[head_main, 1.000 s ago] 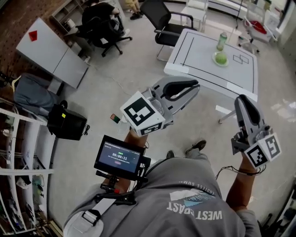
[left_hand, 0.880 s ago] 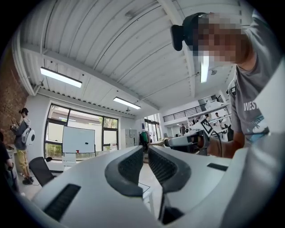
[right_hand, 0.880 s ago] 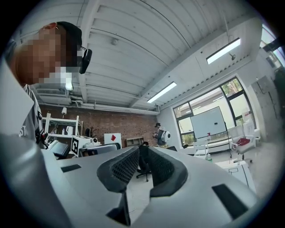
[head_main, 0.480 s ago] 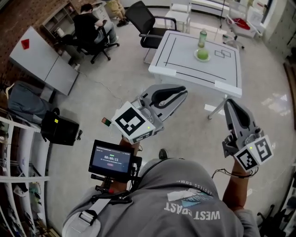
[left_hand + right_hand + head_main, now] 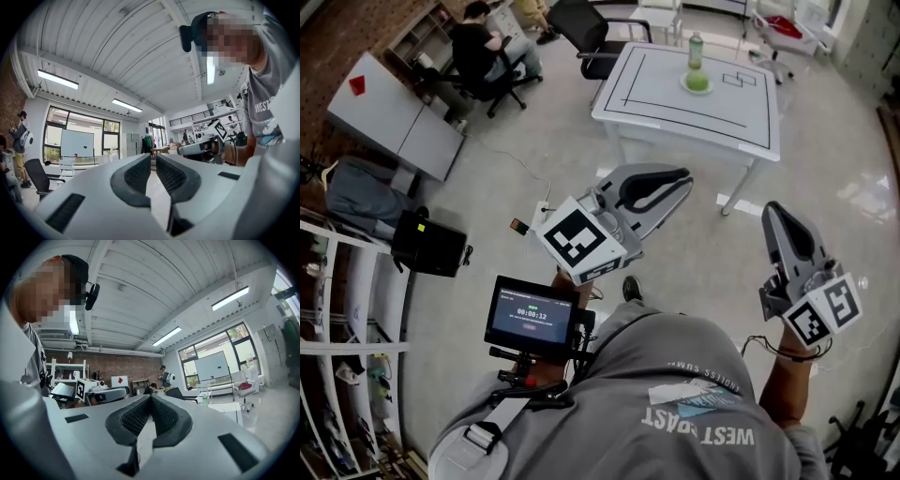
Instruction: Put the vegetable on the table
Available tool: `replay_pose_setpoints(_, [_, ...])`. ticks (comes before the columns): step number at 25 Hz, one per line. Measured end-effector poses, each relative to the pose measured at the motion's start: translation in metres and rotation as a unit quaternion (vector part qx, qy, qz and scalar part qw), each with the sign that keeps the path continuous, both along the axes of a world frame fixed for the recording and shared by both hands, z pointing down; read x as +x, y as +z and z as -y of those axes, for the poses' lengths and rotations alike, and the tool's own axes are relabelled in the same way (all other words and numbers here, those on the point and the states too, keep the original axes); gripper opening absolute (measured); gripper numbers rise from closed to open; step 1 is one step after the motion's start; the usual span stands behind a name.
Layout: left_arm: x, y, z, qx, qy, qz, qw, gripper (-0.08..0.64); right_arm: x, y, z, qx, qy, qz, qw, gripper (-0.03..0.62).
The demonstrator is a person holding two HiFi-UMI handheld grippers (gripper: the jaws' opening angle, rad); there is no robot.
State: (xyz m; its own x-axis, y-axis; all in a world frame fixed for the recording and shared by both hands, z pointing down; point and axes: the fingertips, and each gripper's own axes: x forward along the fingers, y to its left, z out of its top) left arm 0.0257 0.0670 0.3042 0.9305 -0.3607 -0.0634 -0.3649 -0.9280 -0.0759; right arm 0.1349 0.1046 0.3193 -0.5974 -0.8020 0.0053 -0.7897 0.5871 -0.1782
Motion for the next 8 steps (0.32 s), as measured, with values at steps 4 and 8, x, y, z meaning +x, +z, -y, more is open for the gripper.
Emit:
replay_pose_setpoints(4, [0.014, 0.001, -0.040, 0.002, -0.004, -0.001, 1.0000, 0.040, 0.013, 0.002, -0.040, 0.006, -0.007, 0.003, 1.000, 0.009])
replay_pose_setpoints(8, [0.031, 0.010, -0.080, 0.002, -0.002, 0.006, 1.0000, 0.040, 0.030, 0.007, -0.081, 0.008, -0.007, 0.005, 1.000, 0.009])
